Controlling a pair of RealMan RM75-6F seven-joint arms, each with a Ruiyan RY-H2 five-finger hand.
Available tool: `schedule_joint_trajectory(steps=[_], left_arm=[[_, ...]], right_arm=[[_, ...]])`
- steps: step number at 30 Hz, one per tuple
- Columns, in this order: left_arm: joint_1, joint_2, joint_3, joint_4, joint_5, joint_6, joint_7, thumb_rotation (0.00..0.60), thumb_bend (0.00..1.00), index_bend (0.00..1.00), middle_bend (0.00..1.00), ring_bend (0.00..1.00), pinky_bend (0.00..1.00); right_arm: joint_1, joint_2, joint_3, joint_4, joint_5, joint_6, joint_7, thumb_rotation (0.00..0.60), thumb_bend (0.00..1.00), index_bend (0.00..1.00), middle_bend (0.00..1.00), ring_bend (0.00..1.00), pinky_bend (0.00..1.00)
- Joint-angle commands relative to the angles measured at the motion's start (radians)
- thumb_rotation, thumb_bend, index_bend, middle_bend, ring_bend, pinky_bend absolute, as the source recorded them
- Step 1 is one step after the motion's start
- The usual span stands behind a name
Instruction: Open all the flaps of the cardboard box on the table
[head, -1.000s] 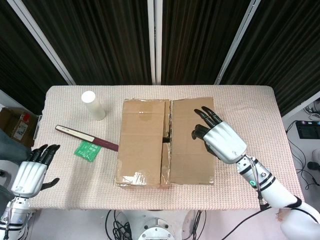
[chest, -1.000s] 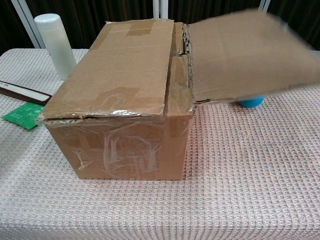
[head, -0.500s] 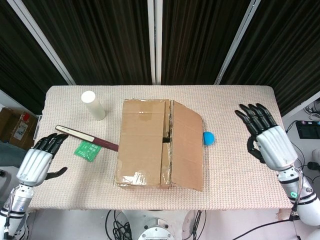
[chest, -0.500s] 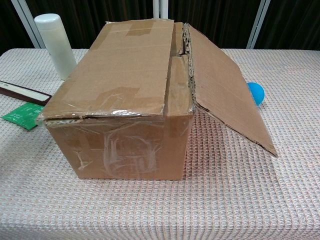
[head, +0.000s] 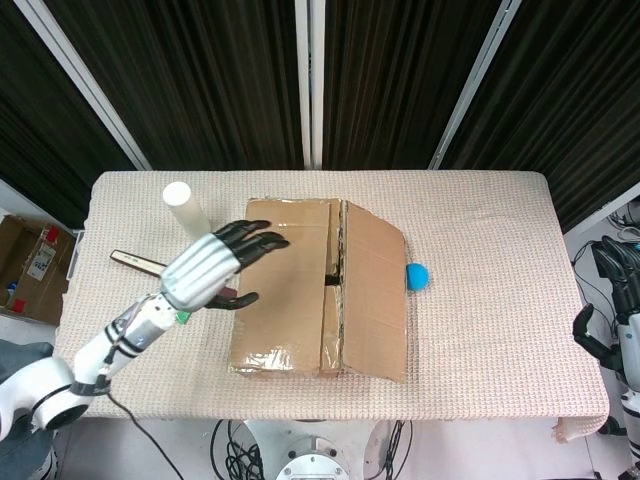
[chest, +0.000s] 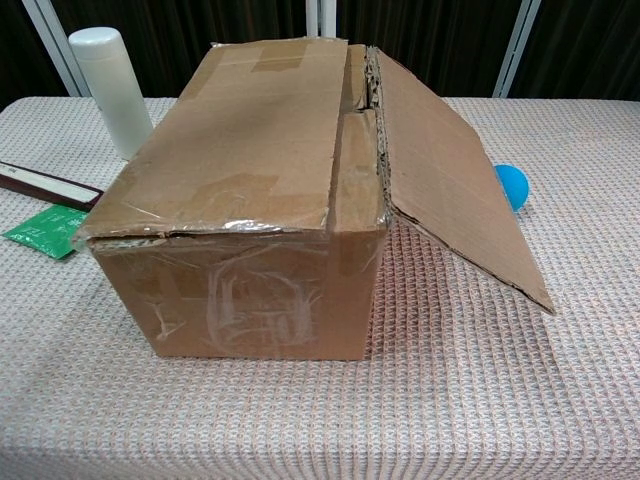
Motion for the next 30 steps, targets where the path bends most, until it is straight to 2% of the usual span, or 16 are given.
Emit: schedule_joint_trajectory(steps=[1,2,3,4,5,6,7,8,11,14,22,26,30], left_arm=[[-0.155,-0.081,-0.041,0.052,0.041,-0.115,-0.078,0.600,0.58,0.21,0.20,0.12,0.20],[-0.181,-0.094,-0.039,0.066,0.049,-0.131,-0.089,0.600,0.65,0.21,0.20,0.11,0.20],[-0.211,-0.114,-0.034,0.087,0.064,-0.142,-0.104,0.600,0.67,0.21,0.21,0.11,0.20],[-0.230,-0.132,-0.029,0.106,0.077,-0.141,-0.114,0.600,0.61,0.21,0.21,0.11,0.20],[-0.246,-0.151,-0.023,0.127,0.087,-0.139,-0.124,0.585,0.43,0.21,0.22,0.11,0.20],[-0.263,-0.173,-0.013,0.148,0.089,-0.144,-0.136,0.564,0.29,0.21,0.22,0.11,0.20],[-0.271,-0.182,-0.009,0.154,0.084,-0.149,-0.143,0.516,0.10,0.21,0.22,0.11,0.20],[-0.284,-0.198,-0.001,0.162,0.070,-0.161,-0.163,0.472,0.01,0.21,0.22,0.11,0.20],[-0.307,-0.232,0.016,0.183,0.026,-0.195,-0.180,0.364,0.00,0.21,0.21,0.10,0.20],[-0.326,-0.259,0.036,0.210,-0.009,-0.233,-0.168,0.296,0.00,0.21,0.20,0.10,0.20],[-0.373,-0.319,0.068,0.308,-0.037,-0.257,-0.193,0.240,0.00,0.24,0.23,0.08,0.19],[-0.392,-0.315,0.084,0.333,-0.047,-0.280,-0.190,0.202,0.00,0.25,0.27,0.07,0.19],[-0.399,-0.306,0.105,0.352,-0.057,-0.299,-0.155,0.195,0.00,0.25,0.29,0.07,0.19]], right_arm=[[-0.022,-0.008,0.011,0.011,-0.005,0.024,0.018,0.600,0.69,0.00,0.00,0.00,0.00],[-0.026,-0.012,0.014,0.014,-0.006,0.028,0.022,0.600,0.69,0.00,0.00,0.00,0.00],[-0.032,-0.016,0.017,0.019,-0.009,0.033,0.029,0.600,0.69,0.00,0.00,0.00,0.00],[-0.036,-0.020,0.018,0.023,-0.010,0.036,0.034,0.600,0.70,0.00,0.00,0.00,0.00],[-0.040,-0.022,0.019,0.026,-0.010,0.037,0.040,0.600,0.71,0.00,0.00,0.00,0.00],[-0.045,-0.026,0.022,0.032,-0.009,0.038,0.046,0.600,0.73,0.00,0.00,0.00,0.00],[-0.047,-0.028,0.023,0.034,-0.008,0.038,0.050,0.600,0.75,0.00,0.00,0.00,0.00],[-0.051,-0.031,0.025,0.040,-0.007,0.037,0.056,0.600,0.76,0.00,0.00,0.00,0.00],[-0.060,-0.035,0.029,0.052,-0.004,0.032,0.070,0.600,0.78,0.00,0.00,0.00,0.00],[-0.068,-0.037,0.034,0.063,-0.001,0.031,0.084,0.600,0.78,0.00,0.00,0.00,0.00],[-0.080,-0.054,0.051,0.107,0.019,0.008,0.138,0.600,0.78,0.00,0.00,0.00,0.00],[-0.080,-0.061,0.060,0.121,0.020,-0.002,0.154,0.600,0.78,0.00,0.00,0.00,0.00],[-0.079,-0.064,0.069,0.129,0.020,-0.011,0.161,0.600,0.78,0.00,0.00,0.00,0.00]])
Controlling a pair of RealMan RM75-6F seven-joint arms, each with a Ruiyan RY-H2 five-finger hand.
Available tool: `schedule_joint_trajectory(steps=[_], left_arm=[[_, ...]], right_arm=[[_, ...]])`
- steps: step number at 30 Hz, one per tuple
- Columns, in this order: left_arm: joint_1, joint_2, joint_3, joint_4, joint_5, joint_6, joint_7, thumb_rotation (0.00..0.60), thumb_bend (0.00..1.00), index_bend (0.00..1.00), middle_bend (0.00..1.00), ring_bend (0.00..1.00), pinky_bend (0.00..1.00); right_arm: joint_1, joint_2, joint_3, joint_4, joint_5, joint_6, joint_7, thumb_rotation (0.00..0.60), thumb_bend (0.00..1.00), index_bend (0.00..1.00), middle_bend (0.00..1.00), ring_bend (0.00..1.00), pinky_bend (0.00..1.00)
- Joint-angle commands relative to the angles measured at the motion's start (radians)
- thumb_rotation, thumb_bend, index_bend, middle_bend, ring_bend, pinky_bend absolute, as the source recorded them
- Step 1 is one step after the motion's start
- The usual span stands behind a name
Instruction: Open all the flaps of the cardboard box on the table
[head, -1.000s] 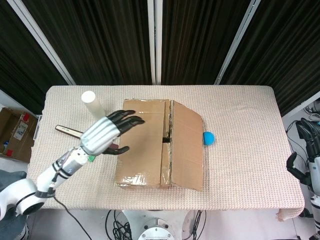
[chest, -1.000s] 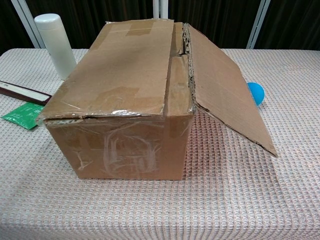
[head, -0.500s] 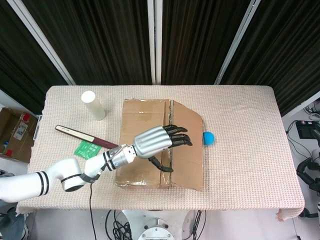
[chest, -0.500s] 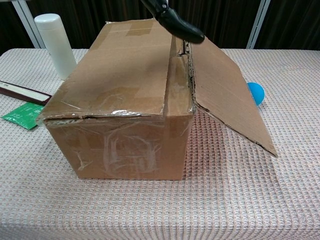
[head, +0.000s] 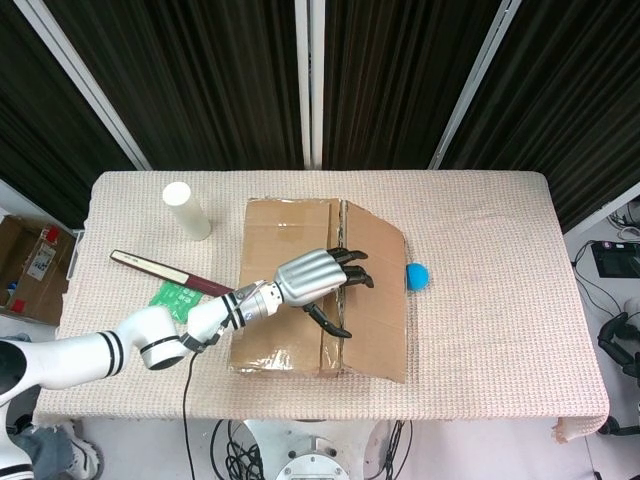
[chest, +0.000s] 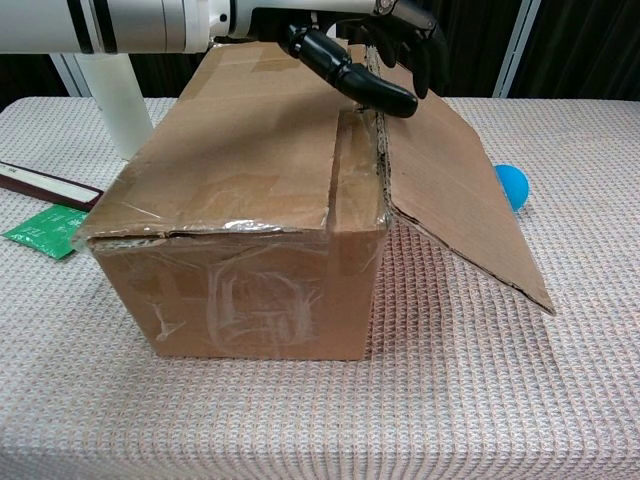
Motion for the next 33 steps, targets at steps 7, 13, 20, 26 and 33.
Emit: schedule_joint_trajectory(steps=[7,13,20,26,33], left_arm=[[0.003,0.022,0.025,0.027,-0.040,0.000,0.048,0.180,0.00,0.25,0.29,0.07,0.19],[0.008,0.041,0.039,0.028,-0.050,0.007,0.068,0.174,0.00,0.25,0.30,0.07,0.19],[0.015,0.062,0.058,0.024,-0.066,0.000,0.115,0.167,0.00,0.25,0.32,0.07,0.19],[0.023,0.096,0.045,-0.004,-0.091,0.015,0.139,0.163,0.00,0.25,0.33,0.08,0.19],[0.026,0.186,0.013,-0.066,-0.125,0.021,0.202,0.164,0.00,0.26,0.35,0.08,0.19]], right_arm=[[0.004,-0.007,0.013,0.007,-0.002,-0.023,0.004,0.600,0.78,0.00,0.00,0.00,0.00],[0.008,-0.012,0.020,0.005,-0.005,-0.040,-0.004,0.600,0.78,0.00,0.00,0.00,0.00],[0.012,-0.017,0.028,0.003,-0.004,-0.053,-0.010,0.600,0.78,0.00,0.00,0.00,0.00],[0.013,-0.019,0.036,0.003,-0.003,-0.059,-0.012,0.600,0.78,0.00,0.00,0.00,0.00],[0.027,-0.002,0.047,-0.022,-0.023,-0.067,-0.041,0.600,0.78,0.00,0.00,0.00,0.00]])
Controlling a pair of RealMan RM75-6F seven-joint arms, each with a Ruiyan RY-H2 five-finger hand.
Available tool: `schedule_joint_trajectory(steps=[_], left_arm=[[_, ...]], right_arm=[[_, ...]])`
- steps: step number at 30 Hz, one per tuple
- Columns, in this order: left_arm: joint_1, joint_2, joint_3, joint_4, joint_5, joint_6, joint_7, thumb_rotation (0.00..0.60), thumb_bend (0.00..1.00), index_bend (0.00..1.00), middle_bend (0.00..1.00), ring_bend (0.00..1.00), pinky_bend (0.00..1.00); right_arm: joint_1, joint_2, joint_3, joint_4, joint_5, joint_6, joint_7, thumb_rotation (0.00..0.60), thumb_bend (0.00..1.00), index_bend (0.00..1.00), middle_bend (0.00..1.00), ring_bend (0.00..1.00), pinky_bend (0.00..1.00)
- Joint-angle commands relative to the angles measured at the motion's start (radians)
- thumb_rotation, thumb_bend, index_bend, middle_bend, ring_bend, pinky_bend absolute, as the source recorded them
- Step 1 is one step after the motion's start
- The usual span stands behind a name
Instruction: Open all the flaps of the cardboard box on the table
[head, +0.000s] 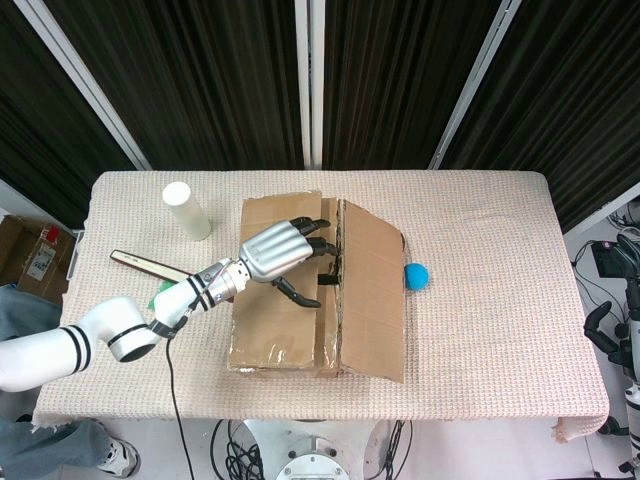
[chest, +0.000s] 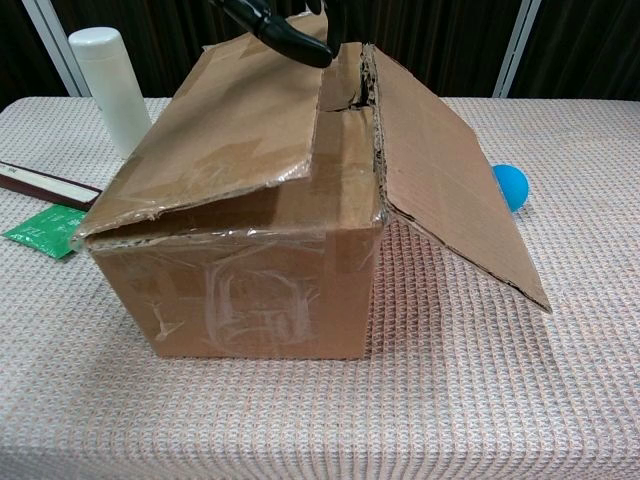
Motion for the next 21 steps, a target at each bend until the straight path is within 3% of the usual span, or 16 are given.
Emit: schedule_joint_trajectory(steps=[1,9,21], left_arm=[[0.008,0.059,-0.017,-0.051,-0.039,-0.008,0.032,0.164,0.00,0.26,0.35,0.08,0.19],[0.026,0.247,-0.018,-0.201,-0.190,-0.124,0.109,0.167,0.00,0.26,0.36,0.08,0.19],[0.096,0.418,-0.020,-0.316,-0.296,-0.120,0.160,0.164,0.00,0.26,0.36,0.08,0.19]], right_arm=[[0.006,0.007,0.005,-0.013,-0.008,-0.003,-0.012,0.600,0.78,0.00,0.00,0.00,0.00],[0.028,0.034,0.018,-0.046,-0.022,-0.025,-0.041,0.600,0.78,0.00,0.00,0.00,0.00],[0.052,0.010,0.013,-0.052,-0.032,-0.061,-0.070,0.600,0.78,0.00,0.00,0.00,0.00]])
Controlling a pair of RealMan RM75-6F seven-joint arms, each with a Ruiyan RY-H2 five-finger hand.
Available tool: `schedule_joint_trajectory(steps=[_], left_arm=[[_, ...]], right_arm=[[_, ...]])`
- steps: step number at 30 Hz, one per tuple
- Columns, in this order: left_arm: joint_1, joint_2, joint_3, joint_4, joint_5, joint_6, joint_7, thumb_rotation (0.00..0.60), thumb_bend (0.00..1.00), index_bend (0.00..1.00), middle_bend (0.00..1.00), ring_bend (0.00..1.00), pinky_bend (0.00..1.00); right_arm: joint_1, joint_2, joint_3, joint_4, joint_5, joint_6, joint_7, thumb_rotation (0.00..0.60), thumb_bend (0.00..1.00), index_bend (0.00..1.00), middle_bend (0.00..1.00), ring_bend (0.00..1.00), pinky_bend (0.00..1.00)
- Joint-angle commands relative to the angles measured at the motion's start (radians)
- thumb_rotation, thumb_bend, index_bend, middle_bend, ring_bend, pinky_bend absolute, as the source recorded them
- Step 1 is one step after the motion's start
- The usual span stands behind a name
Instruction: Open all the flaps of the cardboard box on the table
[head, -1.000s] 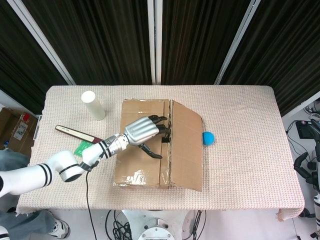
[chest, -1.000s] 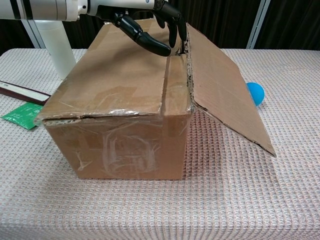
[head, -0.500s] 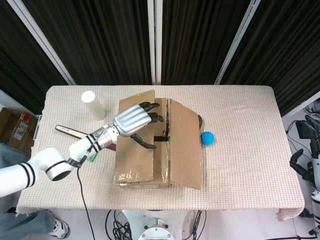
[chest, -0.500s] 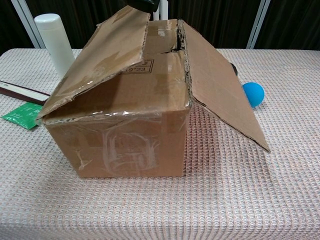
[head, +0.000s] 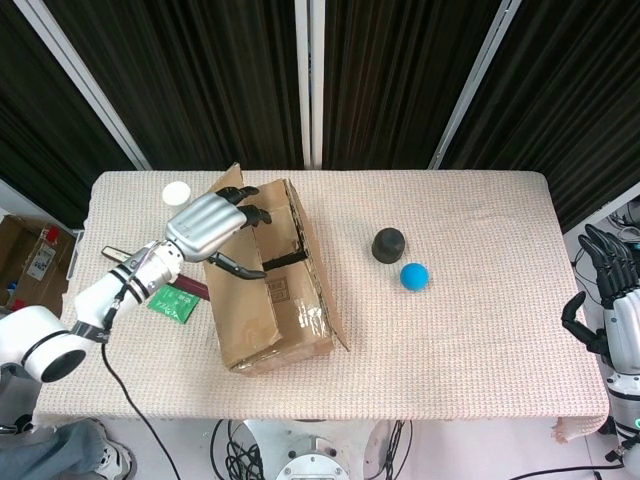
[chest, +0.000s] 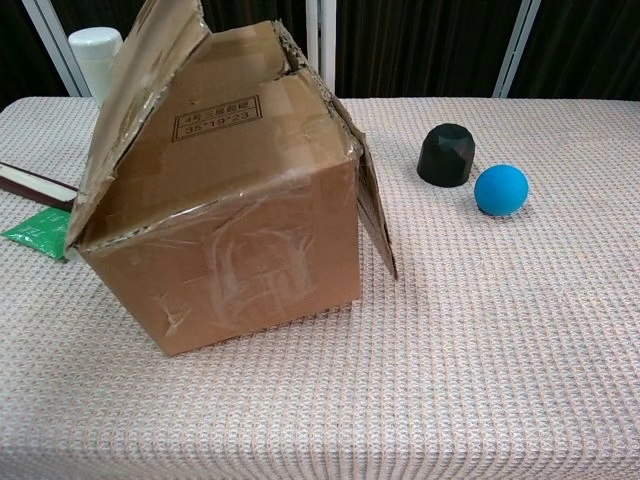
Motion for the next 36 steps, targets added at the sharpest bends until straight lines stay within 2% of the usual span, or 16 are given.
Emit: schedule_joint_trajectory(steps=[1,17,26,36], left_arm=[[0.022,0.037,0.002,-0.025,-0.016,0.002,0.013,0.164,0.00,0.26,0.36,0.08,0.19],[0.126,0.186,0.000,-0.098,-0.020,0.029,-0.005,0.164,0.00,0.25,0.43,0.09,0.19],[0.232,0.250,-0.001,-0.110,0.021,0.110,-0.086,0.165,0.00,0.25,0.43,0.09,0.19],[0.382,0.300,0.030,-0.070,0.028,0.216,-0.169,0.164,0.00,0.25,0.40,0.09,0.19]], right_arm=[[0.004,-0.005,0.000,-0.001,-0.003,-0.004,-0.004,0.600,0.78,0.00,0.00,0.00,0.00],[0.018,-0.015,-0.009,-0.010,-0.013,-0.022,-0.022,0.600,0.78,0.00,0.00,0.00,0.00],[0.018,-0.015,-0.011,-0.003,-0.003,-0.027,-0.012,0.600,0.78,0.00,0.00,0.00,0.00],[0.017,-0.020,-0.016,0.004,-0.004,-0.027,-0.008,0.600,0.78,0.00,0.00,0.00,0.00]])
